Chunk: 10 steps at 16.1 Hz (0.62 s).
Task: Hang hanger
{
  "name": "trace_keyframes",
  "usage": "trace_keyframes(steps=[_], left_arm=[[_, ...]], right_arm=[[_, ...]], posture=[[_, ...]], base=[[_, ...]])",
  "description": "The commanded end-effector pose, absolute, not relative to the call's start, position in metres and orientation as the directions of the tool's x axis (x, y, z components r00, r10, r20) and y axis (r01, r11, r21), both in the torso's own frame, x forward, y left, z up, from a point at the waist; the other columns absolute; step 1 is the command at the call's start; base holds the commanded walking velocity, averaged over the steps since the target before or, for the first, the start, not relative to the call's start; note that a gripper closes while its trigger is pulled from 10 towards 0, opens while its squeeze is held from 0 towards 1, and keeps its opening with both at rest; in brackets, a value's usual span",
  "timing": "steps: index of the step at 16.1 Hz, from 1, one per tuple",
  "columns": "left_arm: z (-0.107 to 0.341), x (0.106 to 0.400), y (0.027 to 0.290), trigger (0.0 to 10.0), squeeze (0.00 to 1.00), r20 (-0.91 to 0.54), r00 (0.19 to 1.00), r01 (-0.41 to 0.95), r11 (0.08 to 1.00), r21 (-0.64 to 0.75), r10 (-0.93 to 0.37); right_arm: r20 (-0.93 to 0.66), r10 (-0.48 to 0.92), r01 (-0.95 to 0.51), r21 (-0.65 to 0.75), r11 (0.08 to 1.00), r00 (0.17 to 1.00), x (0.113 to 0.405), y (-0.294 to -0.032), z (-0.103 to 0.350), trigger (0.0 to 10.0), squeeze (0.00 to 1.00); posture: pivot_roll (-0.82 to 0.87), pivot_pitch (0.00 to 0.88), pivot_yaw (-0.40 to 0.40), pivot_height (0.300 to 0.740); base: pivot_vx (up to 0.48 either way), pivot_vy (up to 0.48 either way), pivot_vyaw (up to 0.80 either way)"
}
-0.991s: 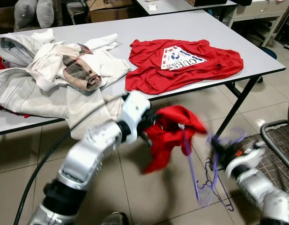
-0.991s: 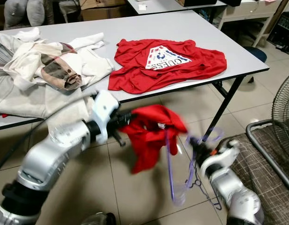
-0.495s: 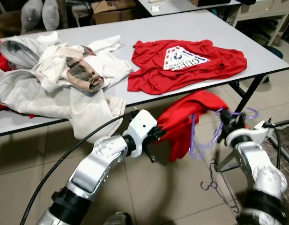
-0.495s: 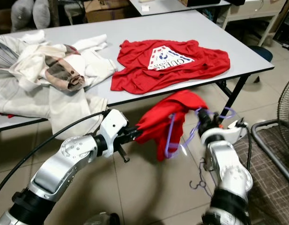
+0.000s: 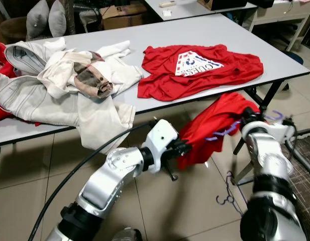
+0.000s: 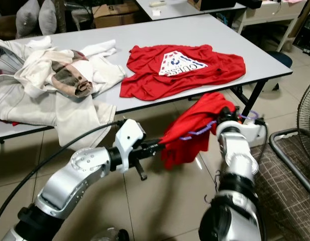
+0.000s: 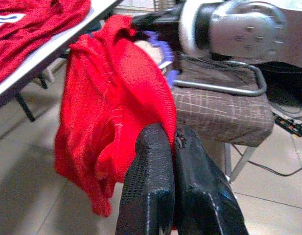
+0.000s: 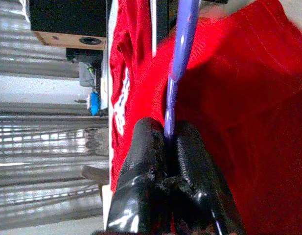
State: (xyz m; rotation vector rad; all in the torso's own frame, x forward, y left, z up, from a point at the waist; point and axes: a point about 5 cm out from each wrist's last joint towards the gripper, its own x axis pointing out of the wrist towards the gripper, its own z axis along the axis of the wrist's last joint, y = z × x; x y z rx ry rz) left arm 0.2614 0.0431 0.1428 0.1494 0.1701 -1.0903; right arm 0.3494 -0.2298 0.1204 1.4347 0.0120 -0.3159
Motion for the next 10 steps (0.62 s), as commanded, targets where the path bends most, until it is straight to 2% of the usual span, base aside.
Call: trace_keyframes(steps=[1,4,7,10], left_arm=[[0.146,0.255,0.039,10.0,0.0,-0.195,0.408,0.911,0.411,0.028,-0.892],[0.172,0.244,0.024,10.0,0.0,-0.068,0.299,0.952,0.303,-0.05,-0.952],[0.201,0.255,0.018,10.0,0.0,0.069,0.352,0.93,0.34,-0.136,-0.934],[0.224,0.268,0.022,10.0,0.0,0.179,0.391,0.909,0.348,-0.232,-0.903]], right_arm=[[-0.157,-0.266,0.194,0.974,0.12,0.951,0.353,-0.24,0.133,10.0,0.0],[-0.176,-0.247,0.22,0.962,0.164,0.953,0.366,-0.229,0.135,10.0,0.0],[-0.206,-0.157,0.248,0.908,0.337,0.966,0.372,-0.209,0.13,10.0,0.0],[-0.234,-0.083,0.245,0.847,0.471,0.969,0.371,-0.196,0.122,10.0,0.0]], posture=[[0.04,0.04,0.037,0.74],[0.05,0.042,0.026,0.74],[0.05,0.034,0.016,0.74],[0.04,0.024,0.023,0.74]], base=[[0.0,0.0,0.0],[0.0,0.0,0.0],[0.0,0.0,0.0],[0.0,0.0,0.0]])
